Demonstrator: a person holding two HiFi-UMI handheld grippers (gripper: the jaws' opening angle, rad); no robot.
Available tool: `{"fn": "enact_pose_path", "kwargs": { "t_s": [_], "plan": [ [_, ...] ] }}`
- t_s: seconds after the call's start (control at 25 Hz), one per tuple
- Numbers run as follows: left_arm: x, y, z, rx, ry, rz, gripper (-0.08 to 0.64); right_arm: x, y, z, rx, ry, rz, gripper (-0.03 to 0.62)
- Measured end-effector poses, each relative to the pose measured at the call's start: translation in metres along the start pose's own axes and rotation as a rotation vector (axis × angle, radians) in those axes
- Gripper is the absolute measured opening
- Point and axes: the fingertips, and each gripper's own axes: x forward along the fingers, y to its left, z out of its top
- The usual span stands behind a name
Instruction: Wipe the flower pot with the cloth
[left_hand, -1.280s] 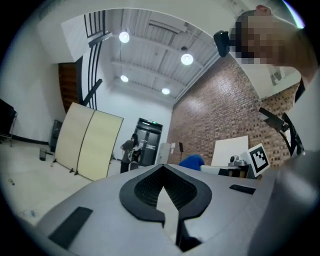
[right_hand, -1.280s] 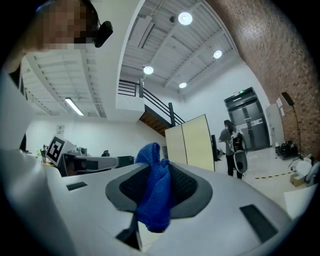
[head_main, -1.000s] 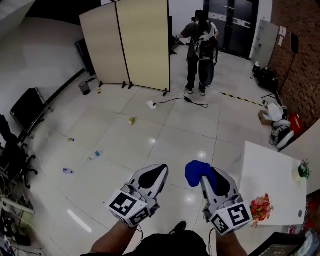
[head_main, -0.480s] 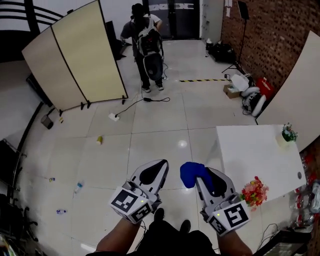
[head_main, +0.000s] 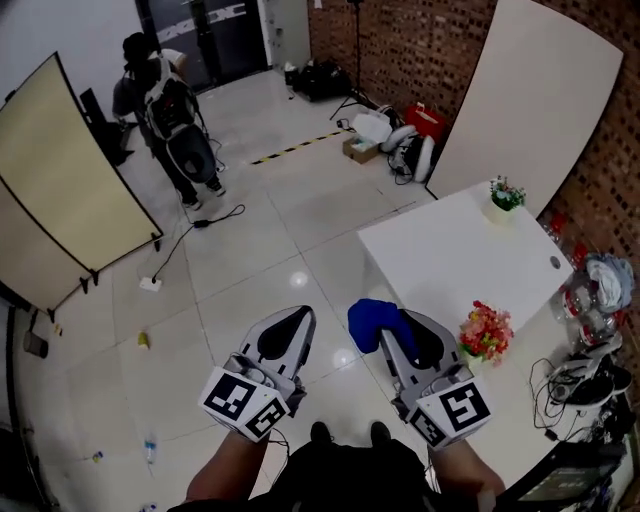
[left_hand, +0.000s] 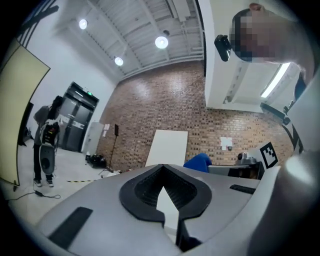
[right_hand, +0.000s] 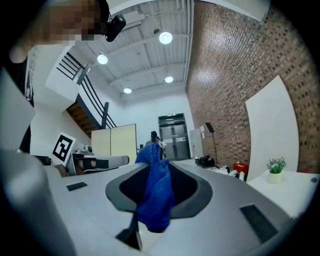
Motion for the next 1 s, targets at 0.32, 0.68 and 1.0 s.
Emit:
{"fn": "enact_pose_path", "kwargs": {
  "t_s": [0.32, 0.68, 1.0],
  "plan": [
    [0.056, -0.013, -0.031, -0.003, 0.049, -0.170, -0.003, -0.021, -0.039, -0.023, 0.005, -0.011, -0.201, 0.098],
    [0.128, -0.083, -0.073, -0.008, 0.118, -0.343, -0.003, -0.084, -0.109, -0.047, 0.045, -0.021, -0.381, 0.098],
    [0.166, -0.114, -0.116, 0.007, 0.187, -0.481, -0.003, -0.097, -0.139, -0.084, 0.045, 0.010, -0.518, 0.098]
  ]
}}
